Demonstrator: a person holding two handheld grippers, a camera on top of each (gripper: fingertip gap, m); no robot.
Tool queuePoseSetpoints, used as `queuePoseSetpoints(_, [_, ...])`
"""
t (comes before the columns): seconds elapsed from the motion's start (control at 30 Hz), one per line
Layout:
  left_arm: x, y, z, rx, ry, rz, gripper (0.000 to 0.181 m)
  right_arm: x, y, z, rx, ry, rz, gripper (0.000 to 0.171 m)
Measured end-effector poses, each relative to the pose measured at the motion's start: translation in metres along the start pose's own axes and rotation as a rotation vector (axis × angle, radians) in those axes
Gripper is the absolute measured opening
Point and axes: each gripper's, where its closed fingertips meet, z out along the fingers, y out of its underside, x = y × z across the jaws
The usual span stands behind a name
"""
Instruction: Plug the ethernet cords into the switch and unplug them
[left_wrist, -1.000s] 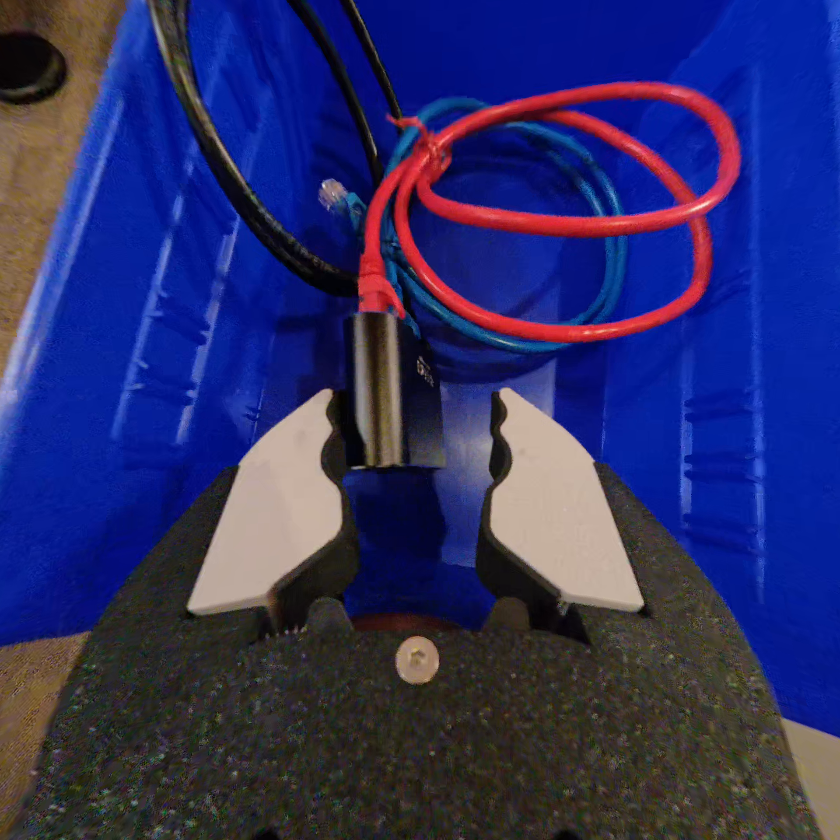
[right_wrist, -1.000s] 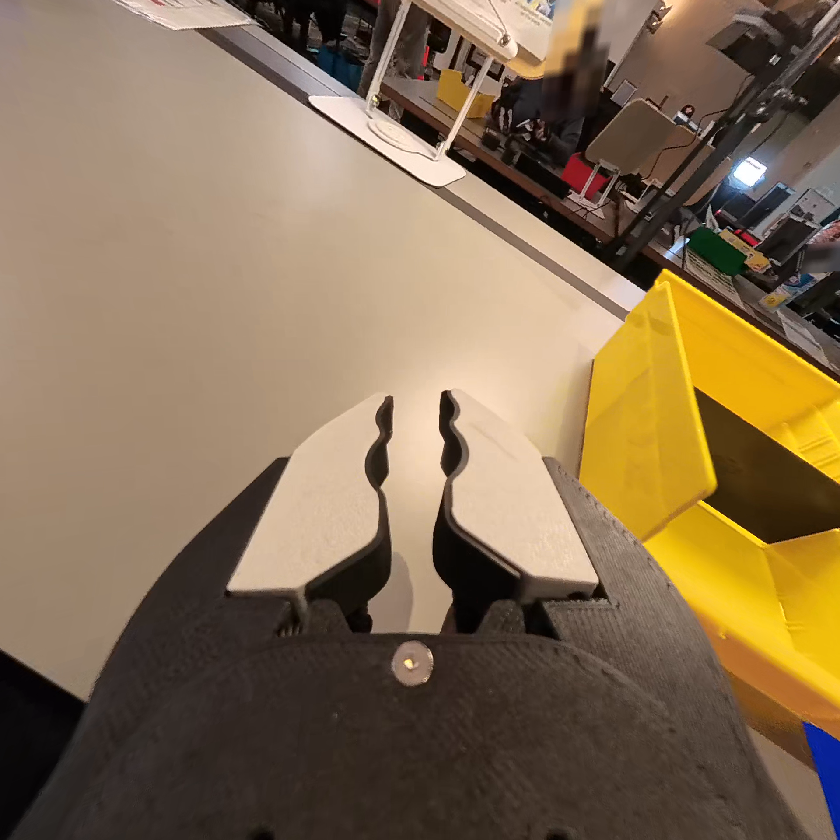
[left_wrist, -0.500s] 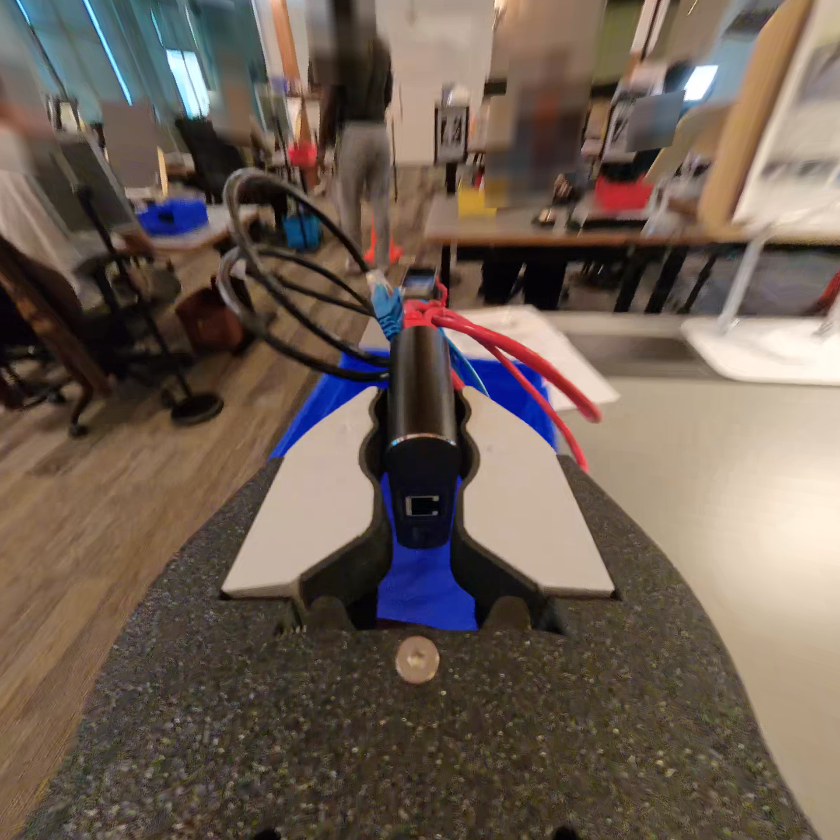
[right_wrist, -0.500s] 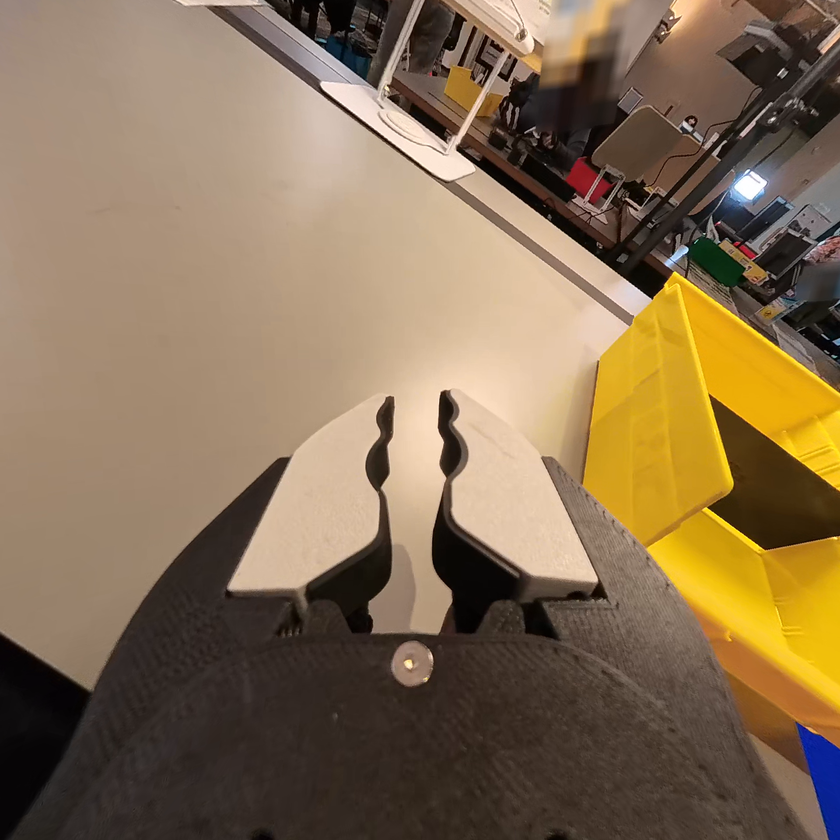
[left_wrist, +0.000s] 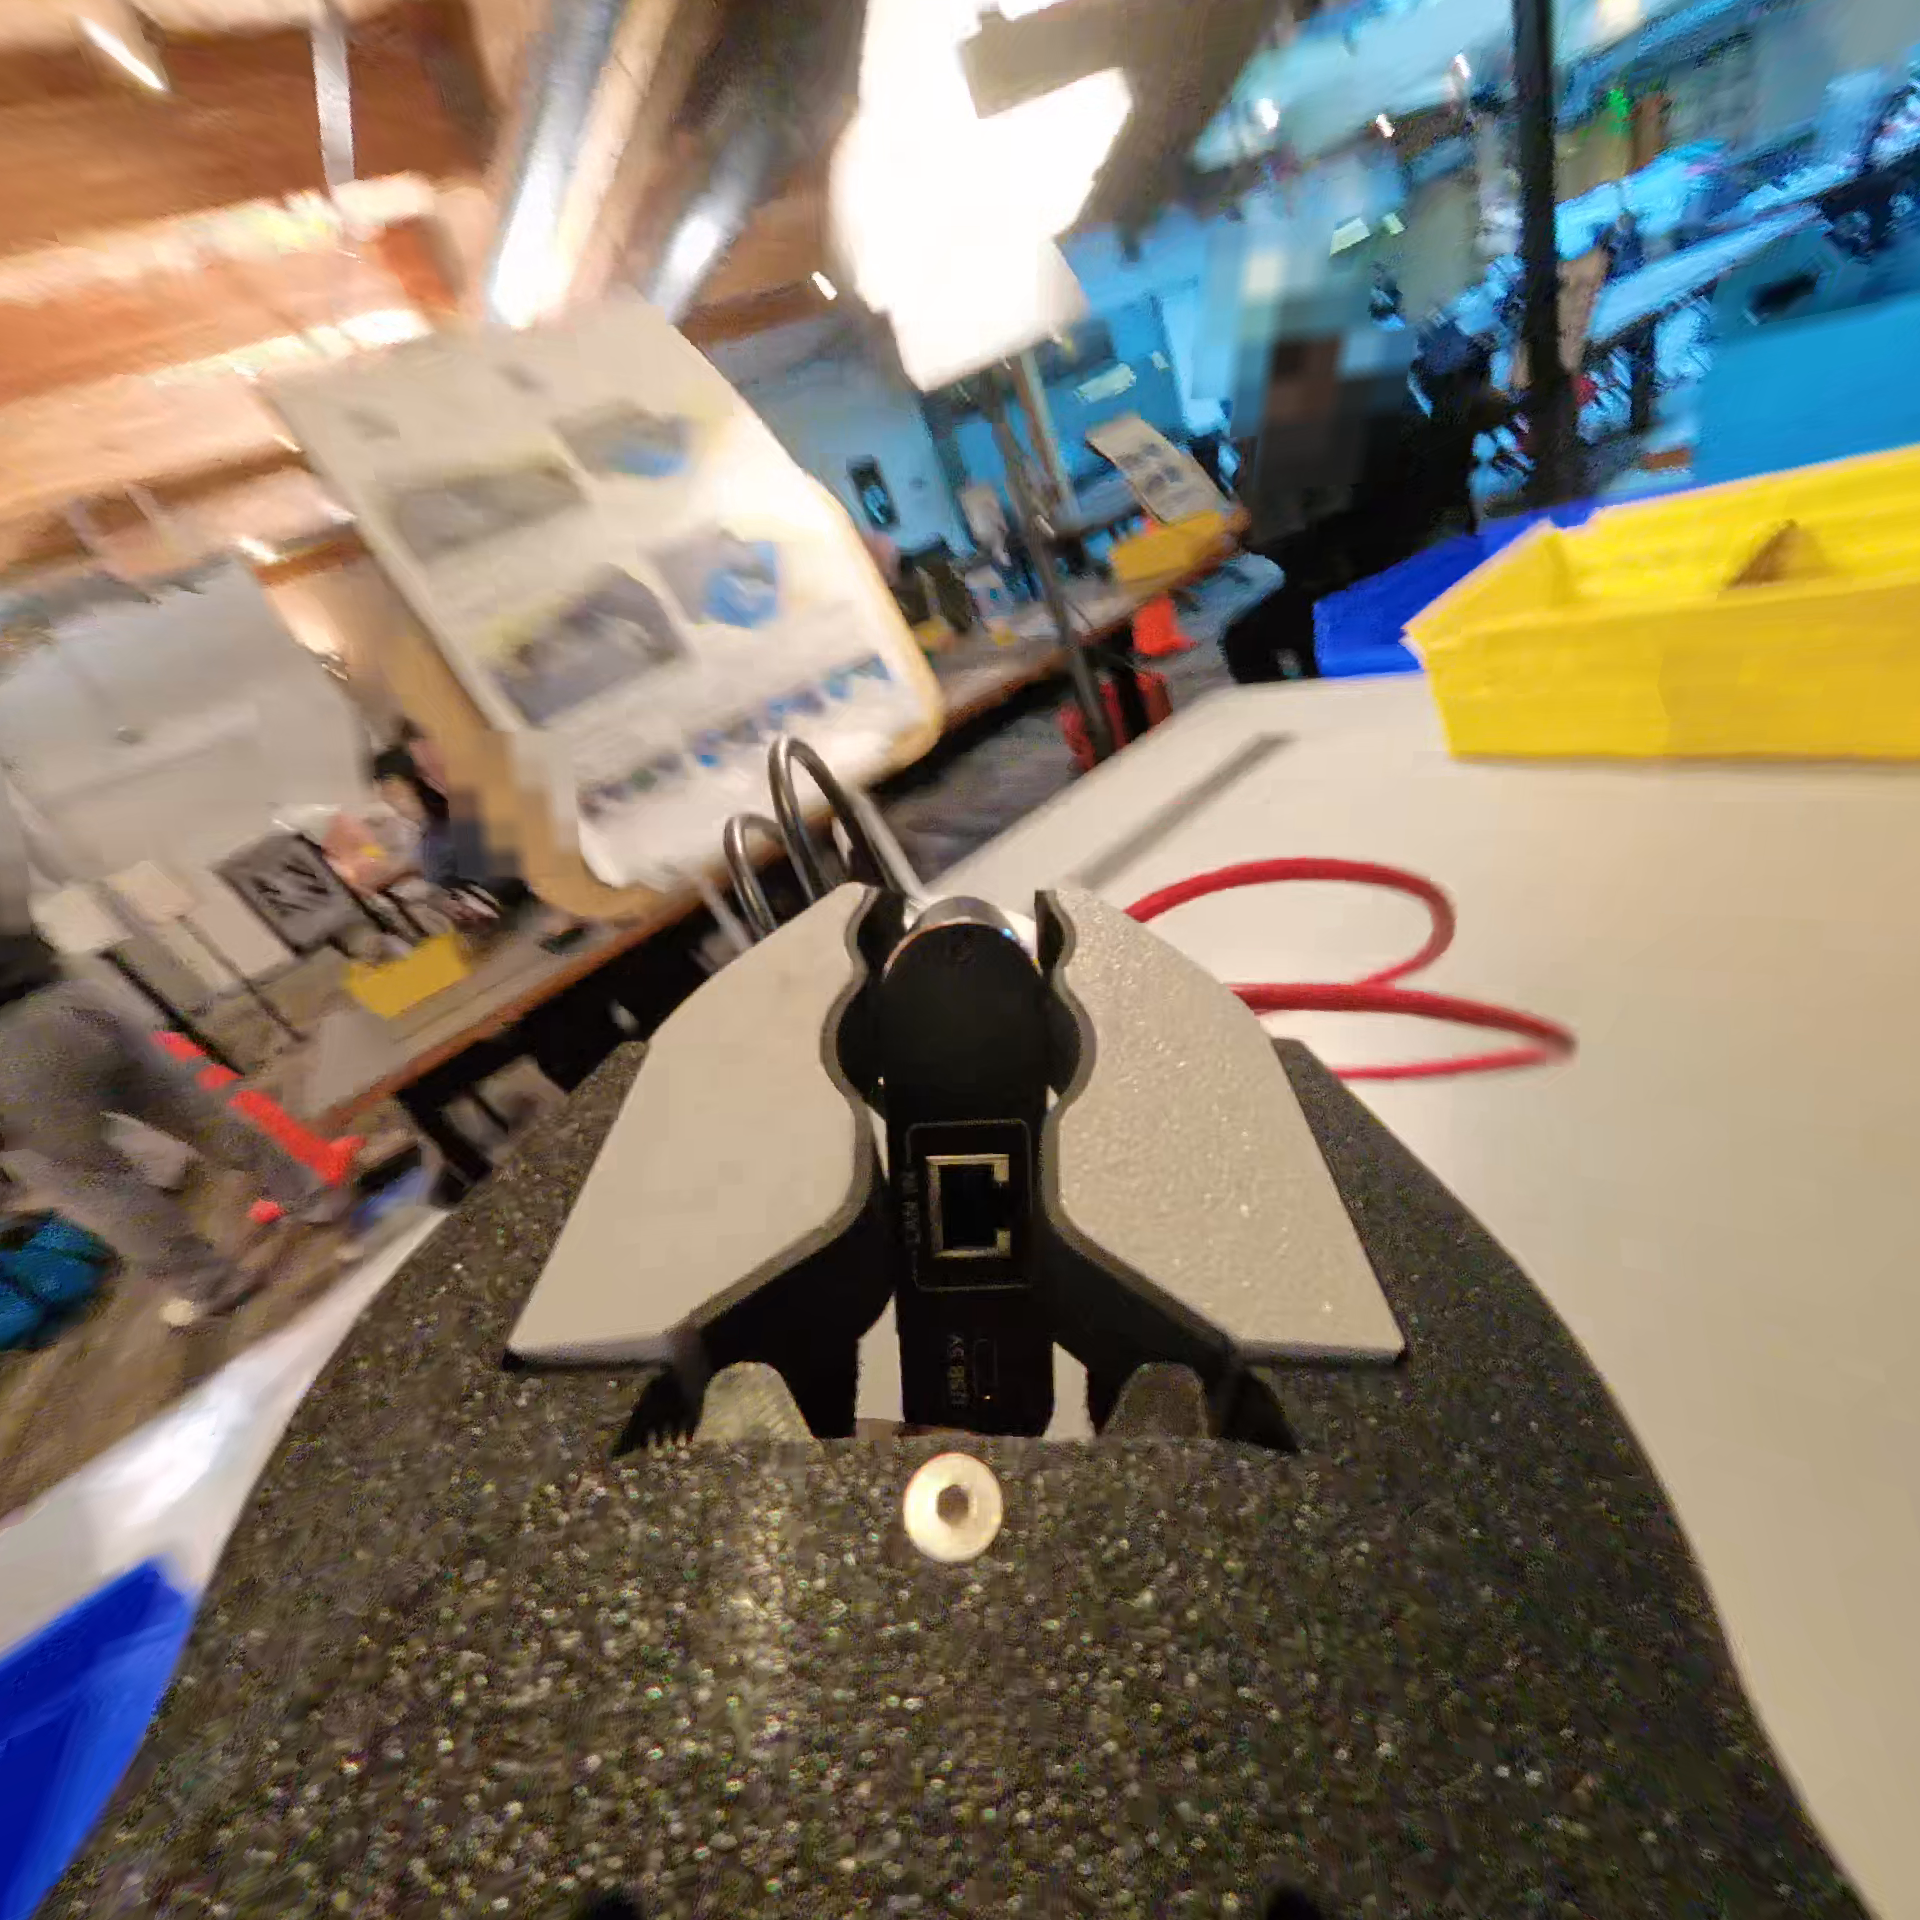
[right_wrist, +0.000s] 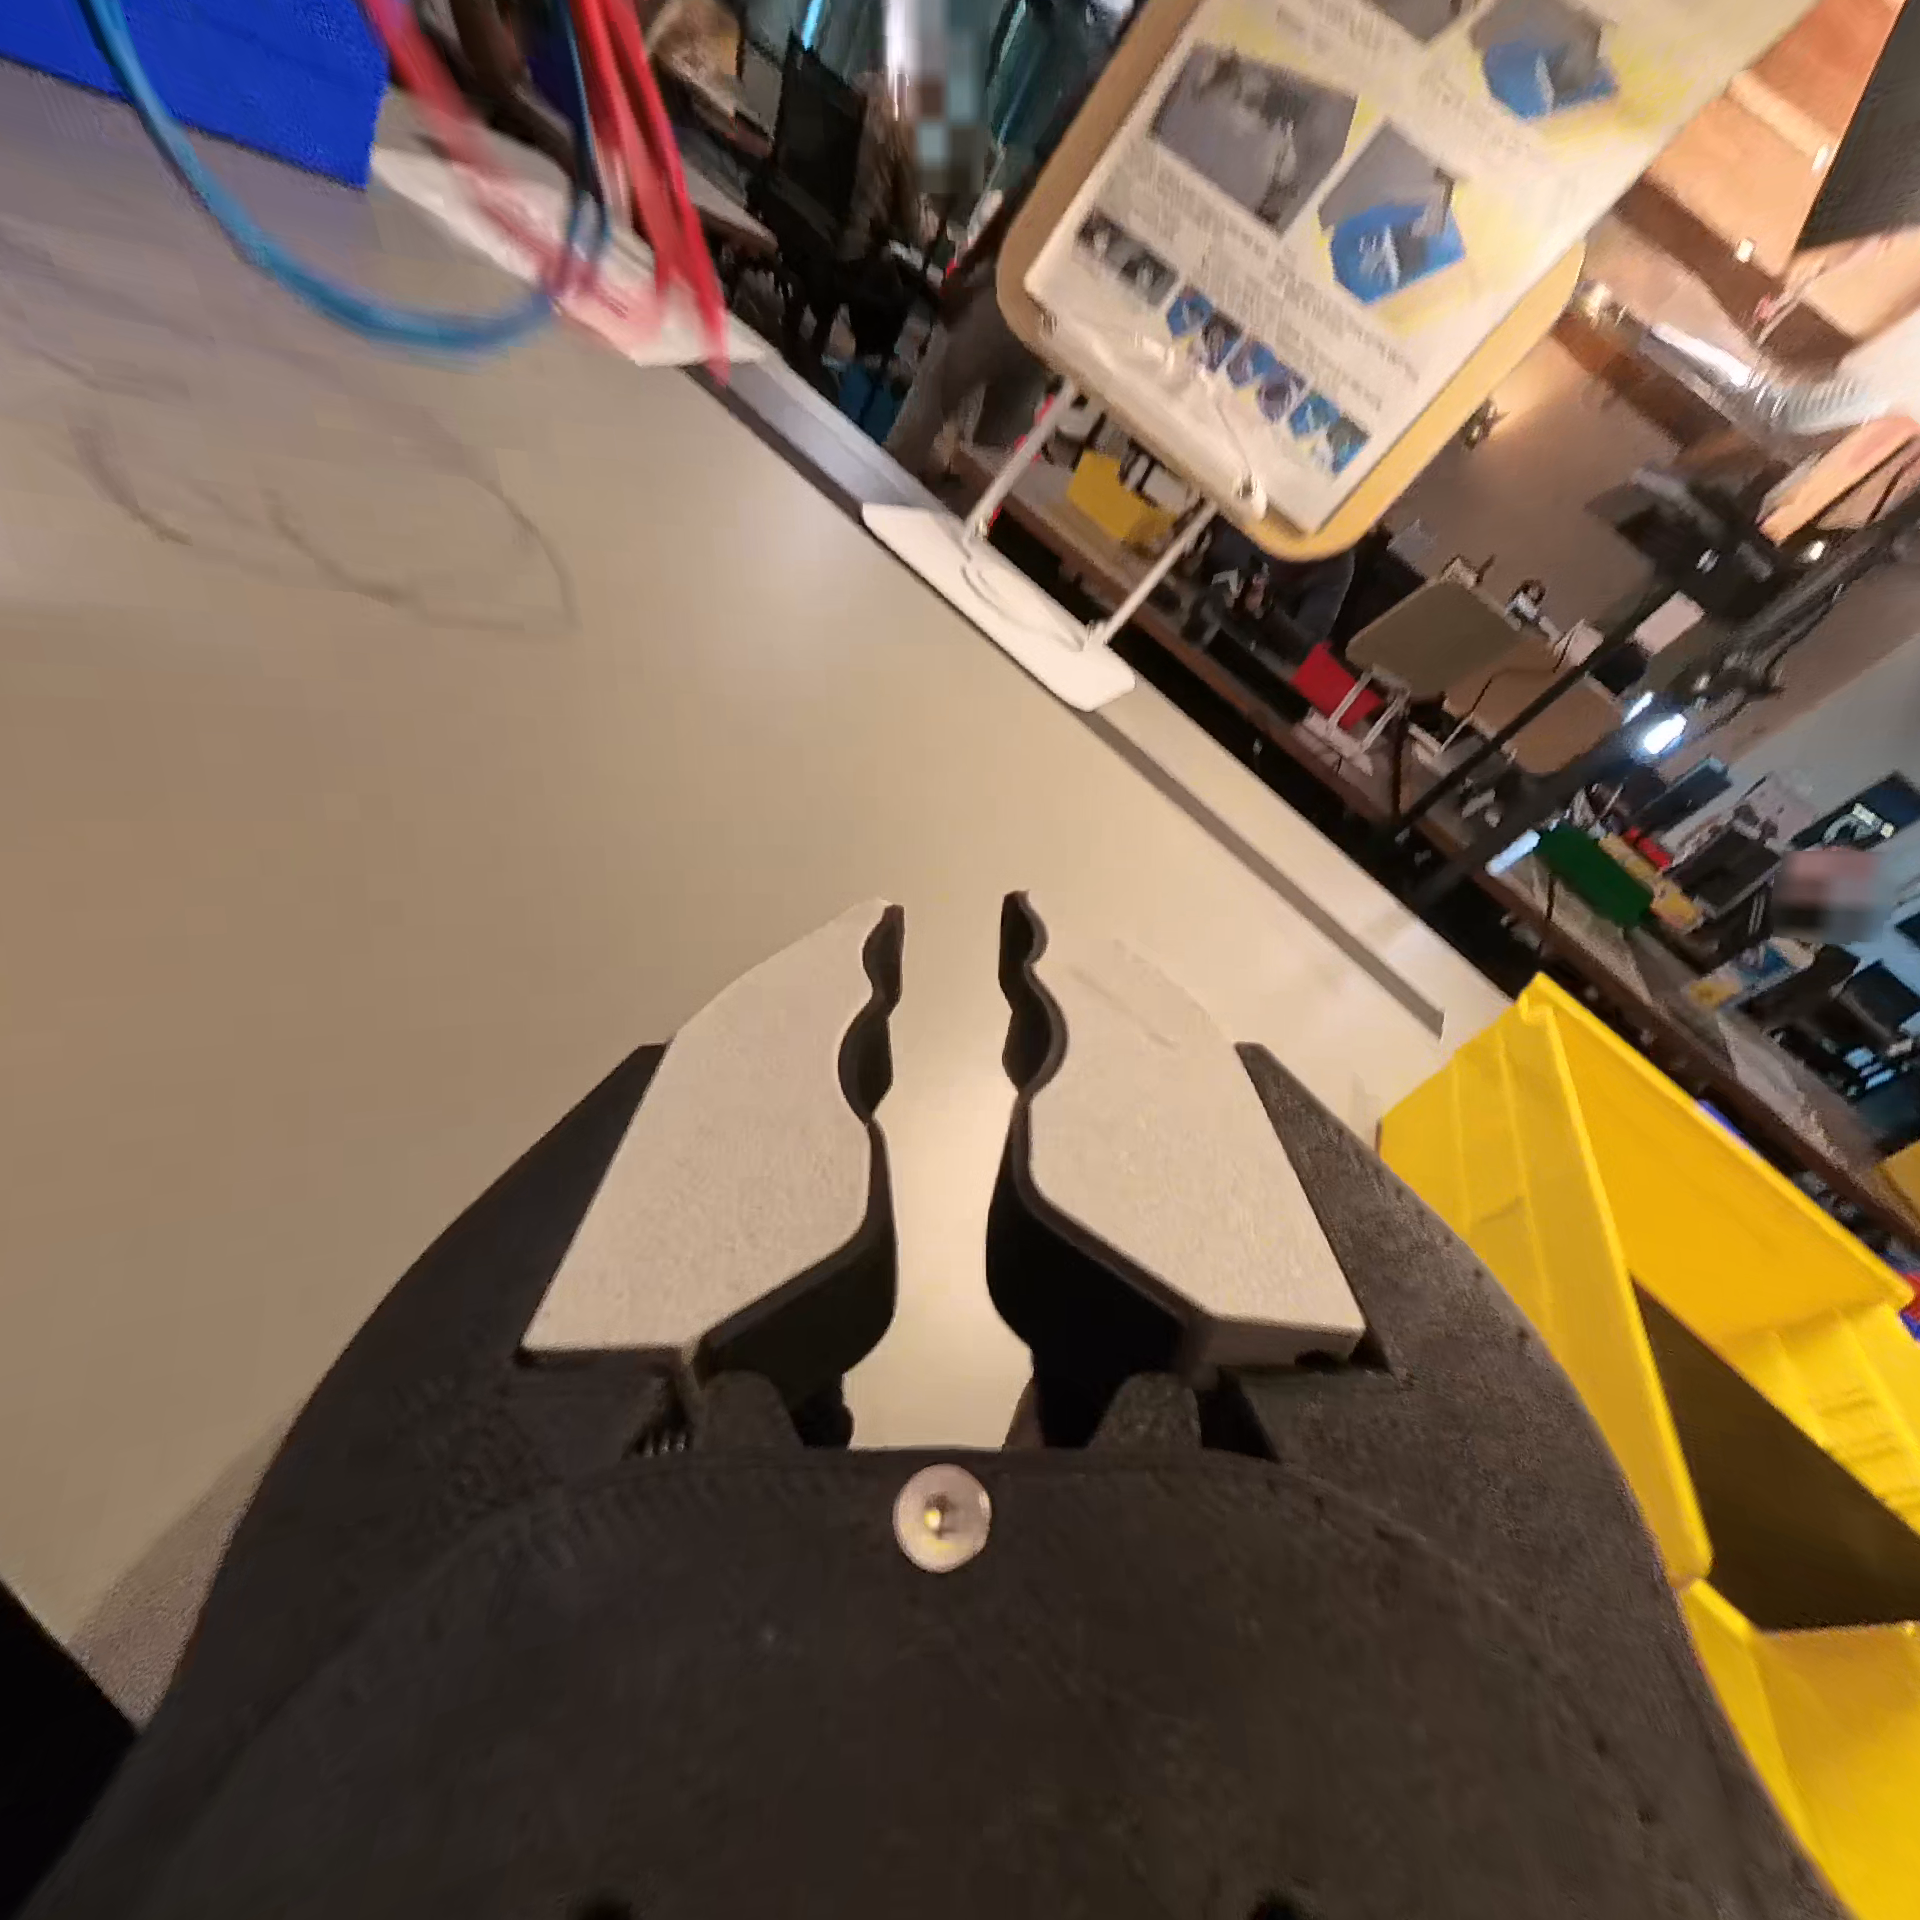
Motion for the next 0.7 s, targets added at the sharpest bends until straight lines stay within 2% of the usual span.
queuePoseSetpoints(0.03, [0.025, 0.020, 0.019, -0.041, 0.049, -0.015, 0.028, -0.001, -0.009, 0.000, 0.024, -0.004, -0.014, 0.017])
queuePoseSetpoints(0.1, [0.071, 0.048, 0.046, -0.048, 0.129, -0.038, 0.028, -0.003, -0.024, 0.002, 0.060, -0.013, -0.044, 0.017])
queuePoseSetpoints(0.2, [0.110, 0.043, 0.059, 0.055, 0.222, -0.132, 0.028, -0.005, -0.035, 0.010, 0.089, -0.028, -0.072, 0.017])
queuePoseSetpoints(0.27, [0.132, 0.043, 0.061, 0.057, 0.281, -0.093, 0.028, -0.008, -0.041, 0.018, 0.111, -0.048, -0.079, 0.017])
queuePoseSetpoints(0.43, [0.173, 0.049, 0.043, 0.130, 0.425, 0.008, 0.032, -0.034, -0.058, 0.043, 0.201, -0.179, -0.030, 0.019])
queuePoseSetpoints(0.5, [0.181, 0.048, 0.033, 0.168, 0.452, 0.065, 0.028, -0.049, -0.062, 0.051, 0.229, -0.220, -0.033, 0.021])
queuePoseSetpoints(0.7, [0.204, 0.033, 0.008, 0.293, 0.562, 0.116, 0.027, -0.094, -0.067, 0.055, 0.268, -0.284, -0.186, 0.024])
